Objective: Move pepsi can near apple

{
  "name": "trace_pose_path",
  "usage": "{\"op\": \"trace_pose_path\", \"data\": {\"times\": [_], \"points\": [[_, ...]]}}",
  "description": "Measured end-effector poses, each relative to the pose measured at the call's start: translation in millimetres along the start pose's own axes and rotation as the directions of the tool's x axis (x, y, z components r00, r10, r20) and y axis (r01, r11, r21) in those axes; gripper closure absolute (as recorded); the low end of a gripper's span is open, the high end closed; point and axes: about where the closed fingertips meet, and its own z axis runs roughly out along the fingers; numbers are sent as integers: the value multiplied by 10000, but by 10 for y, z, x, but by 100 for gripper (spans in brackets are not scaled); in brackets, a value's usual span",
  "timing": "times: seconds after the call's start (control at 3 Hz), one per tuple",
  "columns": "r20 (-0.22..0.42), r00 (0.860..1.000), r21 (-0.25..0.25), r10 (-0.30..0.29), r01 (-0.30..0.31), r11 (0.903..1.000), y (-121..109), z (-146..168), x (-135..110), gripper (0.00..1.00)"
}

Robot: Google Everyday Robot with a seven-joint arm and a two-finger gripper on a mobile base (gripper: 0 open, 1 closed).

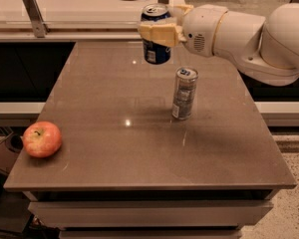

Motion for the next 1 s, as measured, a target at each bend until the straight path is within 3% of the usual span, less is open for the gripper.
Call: {"op": "trace_pose_path", "data": {"times": [0.67,1.0], "points": [[-114,9999,-247,-14,11,9997,667,166,84,100],[-102,9994,-441,326,-330,9985,921,275,248,100]]}}
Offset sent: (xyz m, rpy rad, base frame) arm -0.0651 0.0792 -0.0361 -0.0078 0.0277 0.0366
